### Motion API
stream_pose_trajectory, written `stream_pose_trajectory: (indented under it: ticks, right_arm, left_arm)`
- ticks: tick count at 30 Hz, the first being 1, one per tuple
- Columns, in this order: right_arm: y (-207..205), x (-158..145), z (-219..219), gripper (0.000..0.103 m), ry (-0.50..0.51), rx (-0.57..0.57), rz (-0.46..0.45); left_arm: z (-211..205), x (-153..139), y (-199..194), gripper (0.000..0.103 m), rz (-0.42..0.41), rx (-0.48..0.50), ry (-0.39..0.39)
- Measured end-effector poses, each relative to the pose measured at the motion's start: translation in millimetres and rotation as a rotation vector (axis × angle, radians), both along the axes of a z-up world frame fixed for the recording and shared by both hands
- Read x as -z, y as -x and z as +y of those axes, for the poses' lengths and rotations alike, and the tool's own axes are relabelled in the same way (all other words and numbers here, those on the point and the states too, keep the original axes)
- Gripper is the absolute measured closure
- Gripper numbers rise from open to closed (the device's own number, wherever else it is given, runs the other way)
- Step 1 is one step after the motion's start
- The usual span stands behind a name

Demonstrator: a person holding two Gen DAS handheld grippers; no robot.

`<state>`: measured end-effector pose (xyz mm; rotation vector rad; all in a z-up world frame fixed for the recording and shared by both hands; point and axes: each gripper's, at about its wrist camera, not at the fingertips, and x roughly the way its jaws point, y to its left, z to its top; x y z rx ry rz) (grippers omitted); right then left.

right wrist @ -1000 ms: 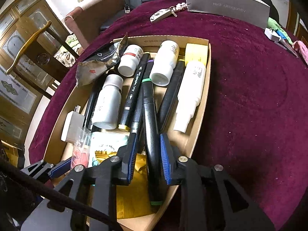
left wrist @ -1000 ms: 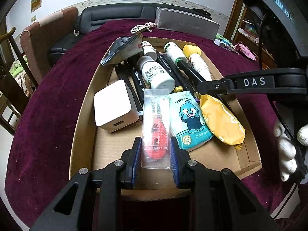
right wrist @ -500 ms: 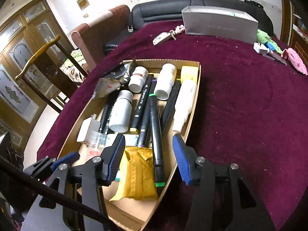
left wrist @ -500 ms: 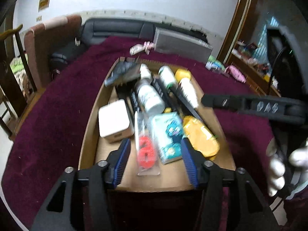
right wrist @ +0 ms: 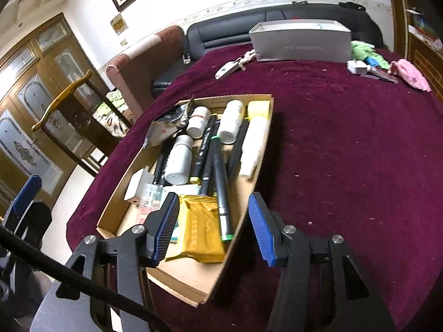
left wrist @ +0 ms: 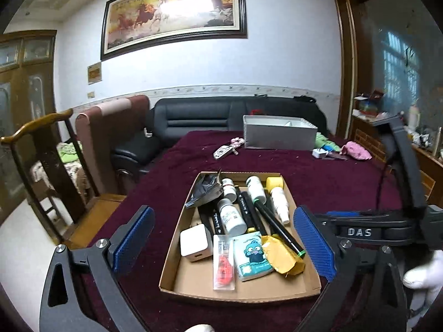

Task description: Organize objects

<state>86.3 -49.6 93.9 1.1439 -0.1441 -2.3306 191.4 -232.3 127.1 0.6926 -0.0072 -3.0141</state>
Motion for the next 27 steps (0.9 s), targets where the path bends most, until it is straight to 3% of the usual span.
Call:
stream_pose_trajectory:
  ticks: [11, 27]
  right_arm:
    - [-20.7, 0.2, 25.3, 0.041, -0.125, 0.111, 0.163]
    - [-27.6, 17.2, 30.4, 0.040, -0.230, 0.125, 0.218]
  left_arm:
    - [-3.4, 7.1, 0.5, 0.003, -0.100, -0.086, -0.084]
    - [0.5, 26.2, 13.7, 0.003, -0.188, -0.135, -0.069]
